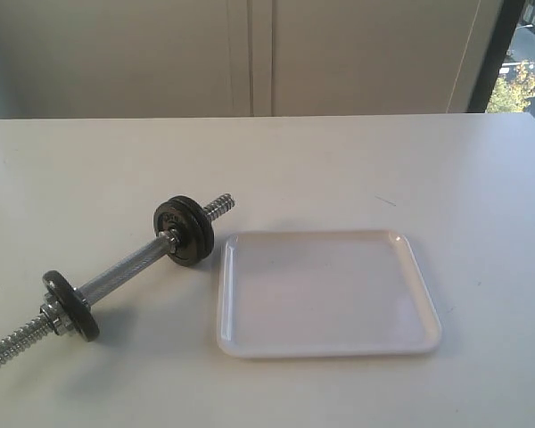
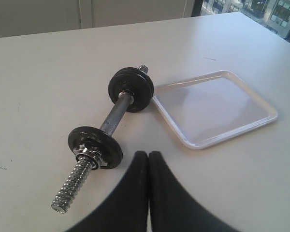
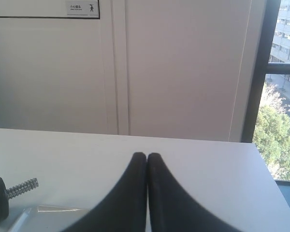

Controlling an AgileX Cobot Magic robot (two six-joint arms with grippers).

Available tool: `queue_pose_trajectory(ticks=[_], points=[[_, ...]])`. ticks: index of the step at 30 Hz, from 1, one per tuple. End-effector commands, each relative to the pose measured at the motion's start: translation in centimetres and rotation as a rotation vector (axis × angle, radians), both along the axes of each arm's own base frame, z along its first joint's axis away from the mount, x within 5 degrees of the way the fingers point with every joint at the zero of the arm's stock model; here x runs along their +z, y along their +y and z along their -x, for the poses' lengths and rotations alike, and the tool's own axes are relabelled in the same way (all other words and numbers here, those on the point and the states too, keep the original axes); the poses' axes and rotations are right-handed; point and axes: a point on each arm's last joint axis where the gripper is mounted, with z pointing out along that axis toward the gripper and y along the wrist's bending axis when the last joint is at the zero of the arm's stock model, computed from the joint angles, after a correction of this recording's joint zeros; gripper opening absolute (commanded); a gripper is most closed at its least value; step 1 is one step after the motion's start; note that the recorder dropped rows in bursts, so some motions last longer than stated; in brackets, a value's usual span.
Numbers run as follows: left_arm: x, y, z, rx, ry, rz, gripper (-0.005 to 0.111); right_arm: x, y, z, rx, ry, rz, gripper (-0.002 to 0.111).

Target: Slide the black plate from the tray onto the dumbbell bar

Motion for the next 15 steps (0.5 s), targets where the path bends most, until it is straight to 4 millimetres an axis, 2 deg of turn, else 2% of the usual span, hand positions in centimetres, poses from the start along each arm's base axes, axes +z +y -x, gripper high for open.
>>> queue_pose_trajectory(ticks=[1,5,9,11,15], points=[[-0.1,-0.1,0.1,-0.002,0.005,0.024,0.000,-0.1,0.0,0.1,-0.004,-0.007,-0.003,0.000],[-0.2,-0.1,0.0,-0.001,0.003,0.015,0.000,-0.1,0.0,0.1,-0.004,-0.007,-0.003,0.000],[-0.7,0.0,0.1,-0.023,-0.069,-0.067,0.000,-0.1,0.0,0.1,-0.004,-0.007,-0.003,0.000],[-1.2,0.0,-0.6,-0.015,-0.129,-0.094,0.000,-0.1,0.0,0.1,-0.004,-0.007,-0.003,0.000],[-2.6,0.1,-2.8,0.135,-0.250,-0.030,0.000,-0.1,0.0,0.1,-0.004,-0.007,-0.002,0.000]])
